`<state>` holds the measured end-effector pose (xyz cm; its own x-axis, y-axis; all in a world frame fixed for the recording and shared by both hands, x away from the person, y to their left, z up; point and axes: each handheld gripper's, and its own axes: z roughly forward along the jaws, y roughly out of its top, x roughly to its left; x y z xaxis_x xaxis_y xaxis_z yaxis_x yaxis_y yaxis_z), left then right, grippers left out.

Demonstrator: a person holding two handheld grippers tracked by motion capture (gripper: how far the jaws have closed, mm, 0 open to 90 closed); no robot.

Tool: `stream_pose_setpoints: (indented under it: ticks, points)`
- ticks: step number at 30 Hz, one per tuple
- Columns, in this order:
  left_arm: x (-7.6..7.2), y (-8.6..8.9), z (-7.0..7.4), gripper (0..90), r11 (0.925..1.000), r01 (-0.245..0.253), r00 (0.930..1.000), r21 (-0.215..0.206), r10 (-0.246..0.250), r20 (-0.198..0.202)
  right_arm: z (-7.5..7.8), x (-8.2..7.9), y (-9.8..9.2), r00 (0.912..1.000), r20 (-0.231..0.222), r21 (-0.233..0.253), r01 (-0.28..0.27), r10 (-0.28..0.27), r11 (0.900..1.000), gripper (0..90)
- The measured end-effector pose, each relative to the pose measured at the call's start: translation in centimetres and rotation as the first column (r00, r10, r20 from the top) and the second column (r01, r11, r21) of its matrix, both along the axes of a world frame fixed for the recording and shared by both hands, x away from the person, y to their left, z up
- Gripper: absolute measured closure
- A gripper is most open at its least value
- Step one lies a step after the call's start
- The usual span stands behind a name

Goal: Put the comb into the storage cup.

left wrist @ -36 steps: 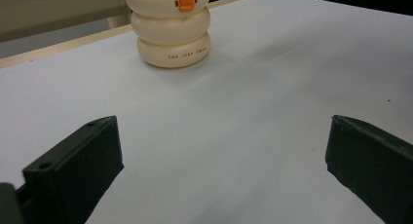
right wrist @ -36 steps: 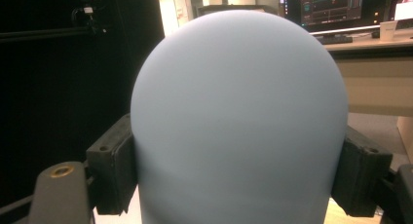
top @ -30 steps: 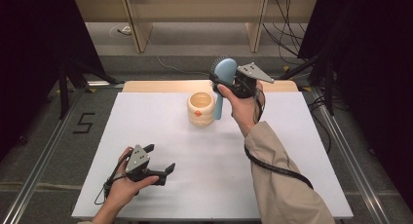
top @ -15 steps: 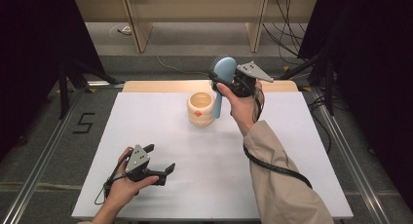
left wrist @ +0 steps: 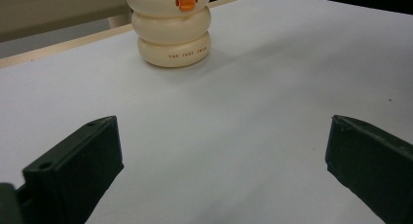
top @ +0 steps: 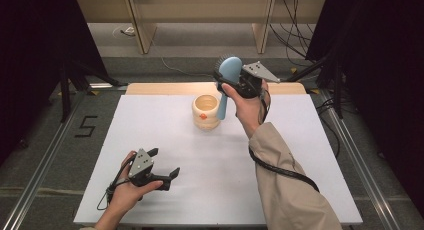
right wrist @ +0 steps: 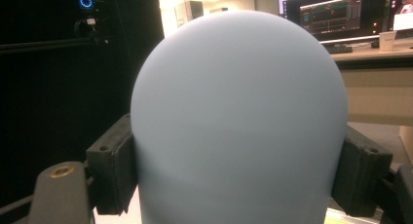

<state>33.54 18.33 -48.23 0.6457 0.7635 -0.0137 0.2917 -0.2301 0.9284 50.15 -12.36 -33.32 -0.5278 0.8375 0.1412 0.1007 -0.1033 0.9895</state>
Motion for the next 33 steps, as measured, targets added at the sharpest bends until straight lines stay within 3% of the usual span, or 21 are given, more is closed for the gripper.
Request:
stream_pose_setpoints:
  ticks: [33]
  points:
    - [-0.07, 0.03, 0.04, 0.0, 1.0, 0.002, 1.0, 0.003, -0.002, 0.003, 0.74, 0.48, 0.64, 0.9999, 0.013, 0.0, -0.003, 0.003, 1.0, 20.6]
